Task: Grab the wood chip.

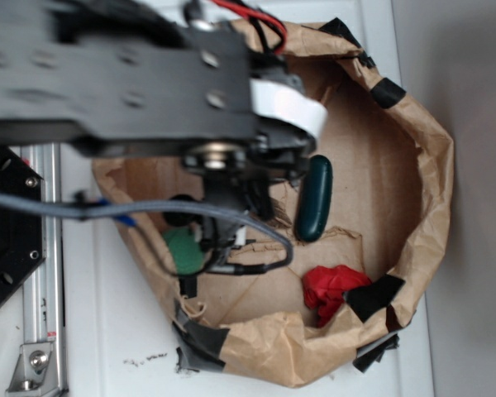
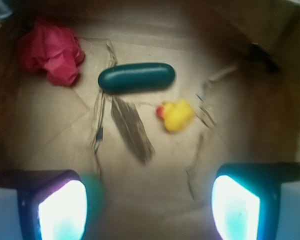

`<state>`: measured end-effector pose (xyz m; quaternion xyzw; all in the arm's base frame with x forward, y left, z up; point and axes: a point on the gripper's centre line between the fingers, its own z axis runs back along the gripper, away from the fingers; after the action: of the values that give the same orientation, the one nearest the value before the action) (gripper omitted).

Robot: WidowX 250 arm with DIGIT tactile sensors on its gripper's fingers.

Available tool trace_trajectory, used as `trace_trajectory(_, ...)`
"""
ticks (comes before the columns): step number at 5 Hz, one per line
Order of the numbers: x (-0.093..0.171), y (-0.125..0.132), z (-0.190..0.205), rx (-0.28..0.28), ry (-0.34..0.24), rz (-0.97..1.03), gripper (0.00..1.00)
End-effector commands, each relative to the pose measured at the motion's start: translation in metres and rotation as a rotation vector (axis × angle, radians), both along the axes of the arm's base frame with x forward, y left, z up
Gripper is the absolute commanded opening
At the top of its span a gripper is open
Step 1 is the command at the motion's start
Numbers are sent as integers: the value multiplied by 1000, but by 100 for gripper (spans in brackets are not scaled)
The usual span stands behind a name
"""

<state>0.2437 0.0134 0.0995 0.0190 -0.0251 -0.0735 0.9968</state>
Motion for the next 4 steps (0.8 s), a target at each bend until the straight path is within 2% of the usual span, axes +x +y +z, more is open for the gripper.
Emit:
trace_trajectory(1,38,-17,-57,-43,-24,-61,100)
trace_trajectory(3,37,-34,-97,-36,31,-125,100)
trace_trajectory(4,10,-32,-100,-38,48,-181,100)
